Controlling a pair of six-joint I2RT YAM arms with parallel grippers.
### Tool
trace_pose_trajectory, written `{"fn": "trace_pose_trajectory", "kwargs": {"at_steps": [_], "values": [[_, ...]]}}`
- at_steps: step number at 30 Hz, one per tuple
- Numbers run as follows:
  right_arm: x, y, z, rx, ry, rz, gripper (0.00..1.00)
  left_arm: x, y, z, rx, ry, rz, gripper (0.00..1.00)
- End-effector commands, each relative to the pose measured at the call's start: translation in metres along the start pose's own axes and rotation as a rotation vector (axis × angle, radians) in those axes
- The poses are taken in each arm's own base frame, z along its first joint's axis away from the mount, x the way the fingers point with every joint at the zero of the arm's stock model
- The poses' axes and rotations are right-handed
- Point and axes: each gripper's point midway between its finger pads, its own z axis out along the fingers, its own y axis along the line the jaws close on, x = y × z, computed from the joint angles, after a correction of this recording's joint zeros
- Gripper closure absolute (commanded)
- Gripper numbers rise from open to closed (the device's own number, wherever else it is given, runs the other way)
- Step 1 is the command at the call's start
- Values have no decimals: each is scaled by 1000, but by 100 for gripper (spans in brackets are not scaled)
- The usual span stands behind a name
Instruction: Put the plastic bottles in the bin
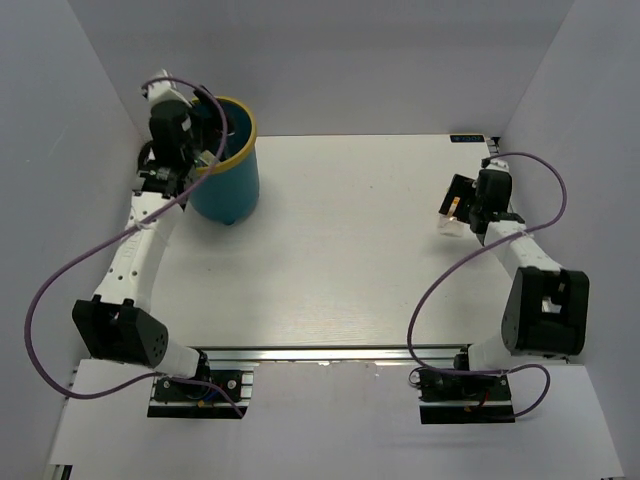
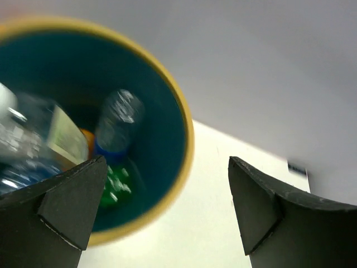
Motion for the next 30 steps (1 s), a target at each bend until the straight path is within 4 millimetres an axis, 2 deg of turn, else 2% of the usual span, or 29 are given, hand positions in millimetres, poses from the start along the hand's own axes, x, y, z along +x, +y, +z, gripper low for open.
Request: {"fn": "trace_pose_trajectory", "kwargs": {"at_steps": [1, 2, 3, 4, 6, 8, 9, 11, 12, 14, 16, 19, 20, 21, 24, 25, 26, 27, 28, 29, 30], "values": [[-20, -12, 16, 49, -7, -60, 11, 48, -32, -20, 133, 87, -3, 2], [-11, -16, 27, 61, 27, -67, 11, 61, -38, -26, 146, 104, 6, 2], [-9, -17, 33, 68, 38, -75, 11, 76, -56, -35, 183, 116, 17, 2], [-13, -16, 38, 69, 33, -78, 11, 98, -55, -39, 188, 153, 39, 2], [1, -17, 54, 68, 88, -87, 11, 116, -70, -55, 253, 182, 28, 2], [7, -18, 66, 65, 106, -98, 11, 139, -65, -63, 269, 235, 8, 2], [9, -18, 70, 61, 108, -98, 12, 147, -67, -66, 289, 252, 1, 2], [15, -18, 78, 58, 118, -95, 14, 162, -57, -69, 266, 278, -1, 2], [18, -15, 80, 44, 128, -90, 22, 163, -56, -69, 263, 273, -13, 2], [29, -8, 80, -2, 151, -75, 26, 168, -58, -68, 267, 283, -45, 2], [28, -3, 81, -24, 122, -66, 28, 181, -69, -66, 307, 344, -51, 2], [33, -3, 77, -34, 127, -59, 44, 196, -78, -65, 315, 386, -43, 2], [32, 2, 73, -56, 123, -56, 52, 202, -80, -65, 315, 396, -41, 2], [37, 4, 69, -69, 124, -56, 56, 205, -81, -64, 316, 396, -45, 2], [32, 47, 45, -276, 93, -93, 58, 219, -88, -65, 329, 431, -60, 2], [41, 66, 35, -356, 97, -140, 58, 226, -90, -64, 325, 448, -70, 2], [36, 92, 15, -465, 70, -171, 57, 231, -95, -66, 335, 460, -71, 2], [35, 105, 4, -516, 55, -189, 57, 234, -105, -70, 374, 474, -85, 2], [48, 128, -11, -591, 61, -223, 57, 237, -108, -72, 384, 480, -90, 2], [46, 147, -31, -671, 38, -243, 55, 244, -114, -76, 399, 494, -89, 2], [47, 159, -43, -708, 26, -251, 54, 245, -121, -77, 414, 490, -99, 2]]}}
